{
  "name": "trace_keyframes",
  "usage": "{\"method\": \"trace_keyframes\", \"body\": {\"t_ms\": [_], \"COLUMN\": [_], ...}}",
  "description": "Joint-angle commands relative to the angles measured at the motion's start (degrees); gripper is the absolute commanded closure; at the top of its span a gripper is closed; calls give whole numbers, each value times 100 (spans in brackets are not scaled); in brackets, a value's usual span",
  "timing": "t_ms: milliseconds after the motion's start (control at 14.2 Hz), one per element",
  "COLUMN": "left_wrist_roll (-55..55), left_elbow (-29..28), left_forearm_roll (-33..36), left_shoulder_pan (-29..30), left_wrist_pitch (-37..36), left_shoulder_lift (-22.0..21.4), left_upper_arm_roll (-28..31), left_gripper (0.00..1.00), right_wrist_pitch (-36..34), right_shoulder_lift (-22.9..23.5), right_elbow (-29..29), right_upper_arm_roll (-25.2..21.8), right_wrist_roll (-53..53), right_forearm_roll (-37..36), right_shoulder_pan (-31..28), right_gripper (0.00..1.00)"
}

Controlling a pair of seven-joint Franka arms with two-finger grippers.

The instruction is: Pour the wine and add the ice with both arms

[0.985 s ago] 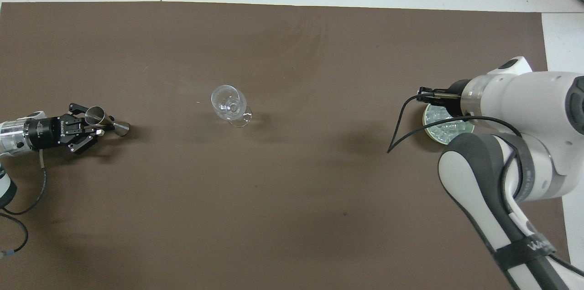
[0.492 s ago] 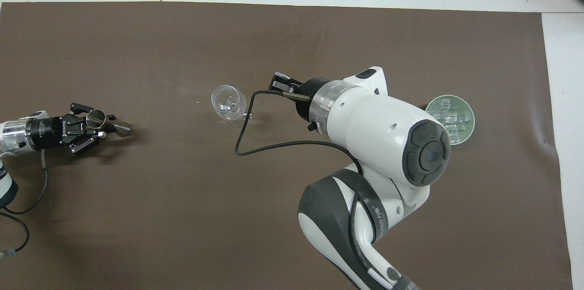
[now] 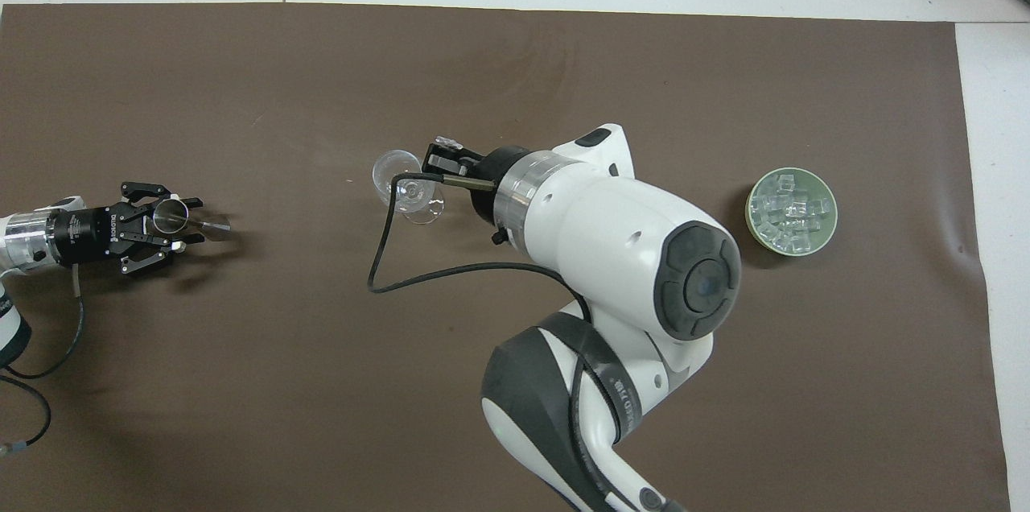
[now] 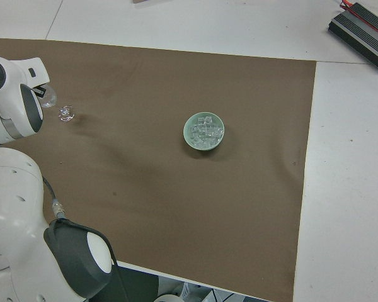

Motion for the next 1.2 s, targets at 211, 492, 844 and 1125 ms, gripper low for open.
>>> {"method": "trace_keyframes", "body": {"t_ms": [211, 492, 844, 1125], "left_wrist_roll": [-146, -128, -49, 56], "left_elbow": [466, 765, 1504, 1715], "left_forearm_roll": [485, 1012, 2312, 3261], "left_shoulder_pan": [15, 15, -301, -775], "left_wrist_pitch": [-188, -285, -285, -233], "left_shoulder_lift": [8, -203, -711, -1274], "left_upper_arm_roll": [29, 29, 20, 20], "left_gripper": [2, 0, 0, 0], "right_wrist_pitch": [189, 216, 391, 427], "right_shoulder_lift": [268, 295, 330, 409], "right_elbow": [174, 200, 218, 349], "right_upper_arm_roll": [-36, -36, -27, -27], "right_wrist_roll": [343, 378, 378, 378], "right_forearm_roll": [-446, -482, -473, -464], "right_shoulder_pan": [175, 157, 78, 78], "right_gripper": [100, 100, 100, 100]}}
